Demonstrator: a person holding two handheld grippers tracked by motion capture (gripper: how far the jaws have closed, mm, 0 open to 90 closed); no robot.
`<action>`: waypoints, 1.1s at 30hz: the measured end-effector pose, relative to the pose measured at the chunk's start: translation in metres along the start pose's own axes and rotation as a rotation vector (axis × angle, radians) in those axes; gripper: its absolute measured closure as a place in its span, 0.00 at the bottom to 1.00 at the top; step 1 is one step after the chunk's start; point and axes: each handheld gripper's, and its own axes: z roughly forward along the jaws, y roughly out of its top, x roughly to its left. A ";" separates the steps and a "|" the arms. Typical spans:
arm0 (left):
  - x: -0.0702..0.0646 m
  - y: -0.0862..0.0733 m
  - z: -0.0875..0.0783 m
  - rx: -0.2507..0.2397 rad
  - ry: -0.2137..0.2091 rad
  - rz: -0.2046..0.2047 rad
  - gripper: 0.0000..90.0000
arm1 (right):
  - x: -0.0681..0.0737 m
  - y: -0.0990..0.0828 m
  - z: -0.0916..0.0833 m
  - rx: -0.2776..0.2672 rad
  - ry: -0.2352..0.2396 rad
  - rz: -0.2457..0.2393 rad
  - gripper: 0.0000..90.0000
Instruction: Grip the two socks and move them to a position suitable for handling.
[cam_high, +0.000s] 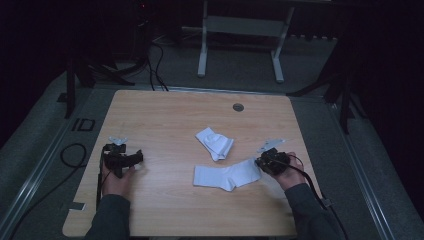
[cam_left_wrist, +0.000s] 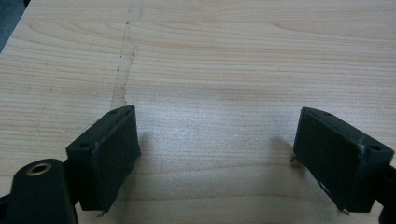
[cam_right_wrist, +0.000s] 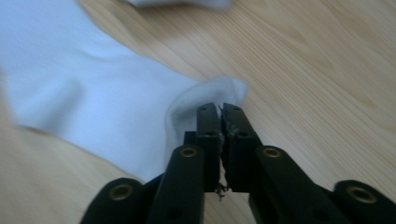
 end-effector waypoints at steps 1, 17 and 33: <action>0.000 0.000 0.000 0.000 0.000 0.000 0.16 | 0.000 0.000 0.000 0.000 0.000 0.000 0.89; 0.000 0.000 0.000 0.000 0.000 0.000 0.16 | 0.026 0.013 0.002 -0.012 0.081 -0.088 0.99; 0.000 0.000 0.000 0.001 -0.001 0.002 0.16 | 0.068 0.006 0.029 0.044 0.228 -0.150 0.99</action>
